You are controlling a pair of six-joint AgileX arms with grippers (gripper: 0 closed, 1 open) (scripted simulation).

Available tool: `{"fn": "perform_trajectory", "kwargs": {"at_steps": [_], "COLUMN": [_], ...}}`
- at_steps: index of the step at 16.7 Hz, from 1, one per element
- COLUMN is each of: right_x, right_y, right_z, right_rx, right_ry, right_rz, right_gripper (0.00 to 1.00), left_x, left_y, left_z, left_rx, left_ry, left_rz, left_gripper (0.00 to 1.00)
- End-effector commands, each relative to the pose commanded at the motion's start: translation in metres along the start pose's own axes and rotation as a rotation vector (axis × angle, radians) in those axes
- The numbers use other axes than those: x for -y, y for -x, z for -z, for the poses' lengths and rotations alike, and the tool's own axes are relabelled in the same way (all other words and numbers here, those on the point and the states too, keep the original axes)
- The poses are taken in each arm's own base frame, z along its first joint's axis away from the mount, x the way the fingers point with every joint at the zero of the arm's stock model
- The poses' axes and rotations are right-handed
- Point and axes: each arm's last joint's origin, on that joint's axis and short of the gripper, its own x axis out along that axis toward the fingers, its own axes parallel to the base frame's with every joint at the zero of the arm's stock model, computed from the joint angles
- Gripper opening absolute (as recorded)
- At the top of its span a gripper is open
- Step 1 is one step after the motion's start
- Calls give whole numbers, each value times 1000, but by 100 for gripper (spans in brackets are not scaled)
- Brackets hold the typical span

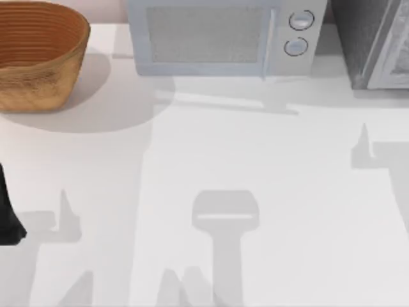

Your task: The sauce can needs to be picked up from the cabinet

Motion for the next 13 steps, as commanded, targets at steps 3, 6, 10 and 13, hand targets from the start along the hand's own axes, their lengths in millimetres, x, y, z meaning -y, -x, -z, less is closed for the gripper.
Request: {"fn": "perform_trajectory", "kwargs": {"at_steps": [3,6,10,13], "right_x": [-7,-17,-29,-34], "right_y": [-28,-58,-92,-108], "right_z": [-59,-106,-145,-156], "right_rx": [5,14,24,23], "right_ry": [0,-3,-6,-7], "right_rz": [2,3,1,-1], "right_gripper": [100,100,100,100], "left_x": [0,0,0,0], "left_y": [0,0,0,0], "left_z": [0,0,0,0], "left_rx": [0,0,0,0], "left_ry": [0,0,0,0], "left_rz": [0,0,0,0], "left_gripper": [100,100,100,100]}}
